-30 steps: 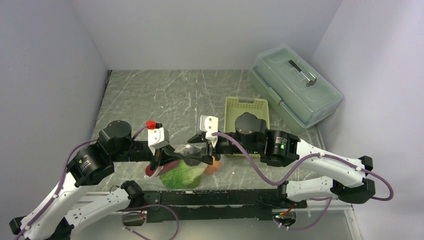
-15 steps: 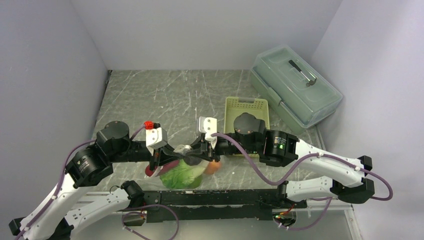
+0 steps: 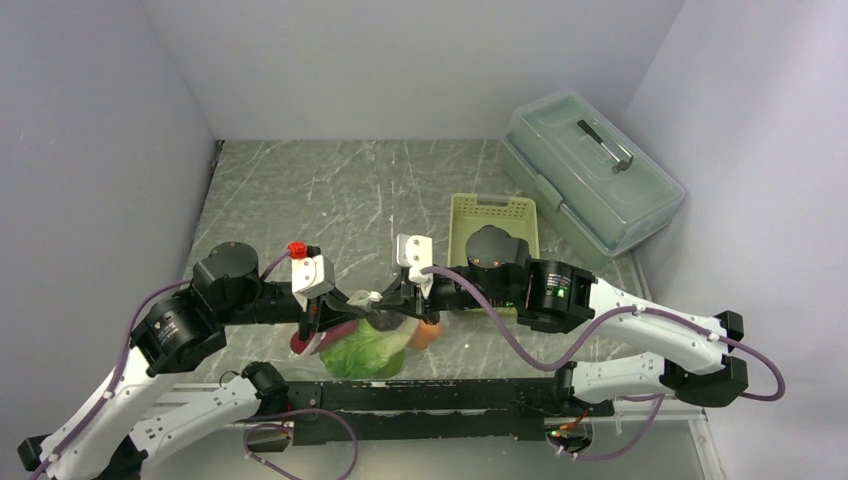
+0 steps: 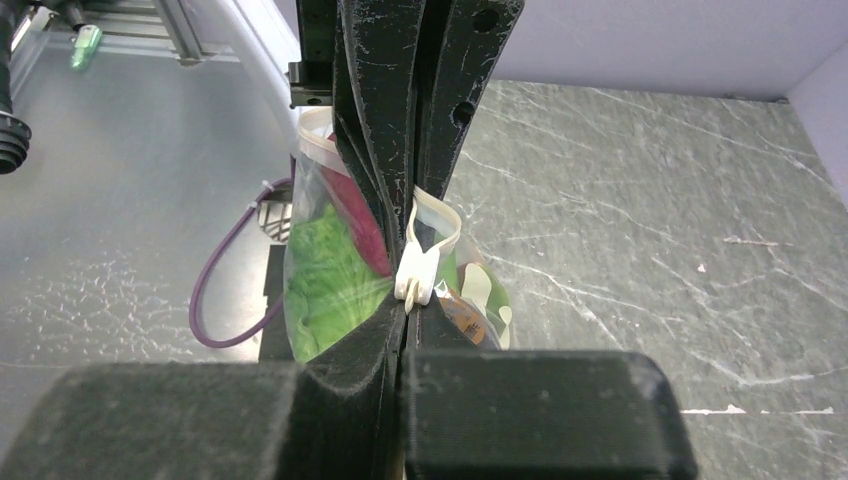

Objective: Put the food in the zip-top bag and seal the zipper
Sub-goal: Zip the zipper food storage bag at the center of the board, then place the zipper food storage bag at the center of the board.

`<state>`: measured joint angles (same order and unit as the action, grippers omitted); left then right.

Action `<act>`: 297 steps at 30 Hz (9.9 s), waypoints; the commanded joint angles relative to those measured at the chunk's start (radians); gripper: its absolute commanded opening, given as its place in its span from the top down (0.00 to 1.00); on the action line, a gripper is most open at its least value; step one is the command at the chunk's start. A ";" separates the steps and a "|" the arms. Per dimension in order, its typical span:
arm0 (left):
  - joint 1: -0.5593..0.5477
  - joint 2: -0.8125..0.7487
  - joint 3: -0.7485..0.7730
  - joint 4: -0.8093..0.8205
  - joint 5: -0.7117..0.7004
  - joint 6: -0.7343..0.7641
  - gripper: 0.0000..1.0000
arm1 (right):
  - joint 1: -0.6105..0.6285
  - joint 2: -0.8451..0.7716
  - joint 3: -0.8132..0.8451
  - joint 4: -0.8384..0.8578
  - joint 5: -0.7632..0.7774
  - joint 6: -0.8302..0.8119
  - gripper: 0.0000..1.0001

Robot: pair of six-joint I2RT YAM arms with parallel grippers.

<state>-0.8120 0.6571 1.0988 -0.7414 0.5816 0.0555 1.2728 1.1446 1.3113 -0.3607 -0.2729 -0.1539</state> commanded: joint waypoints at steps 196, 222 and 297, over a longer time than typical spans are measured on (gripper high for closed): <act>0.003 -0.160 -0.078 0.005 -0.227 -0.129 0.89 | -0.578 -0.049 -0.014 0.096 0.124 0.237 1.00; 0.003 -0.122 -0.037 0.056 -0.395 -0.114 0.15 | -0.578 -0.060 -0.027 0.095 -0.088 0.167 1.00; 0.003 0.105 -0.064 0.138 -0.149 -0.115 1.00 | -0.472 0.023 0.045 0.144 -0.581 0.149 1.00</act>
<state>-0.8066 0.7677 1.0214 -0.5880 0.4164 -0.0654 0.7986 1.1786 1.2949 -0.3130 -0.8543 -0.0181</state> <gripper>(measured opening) 0.067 0.010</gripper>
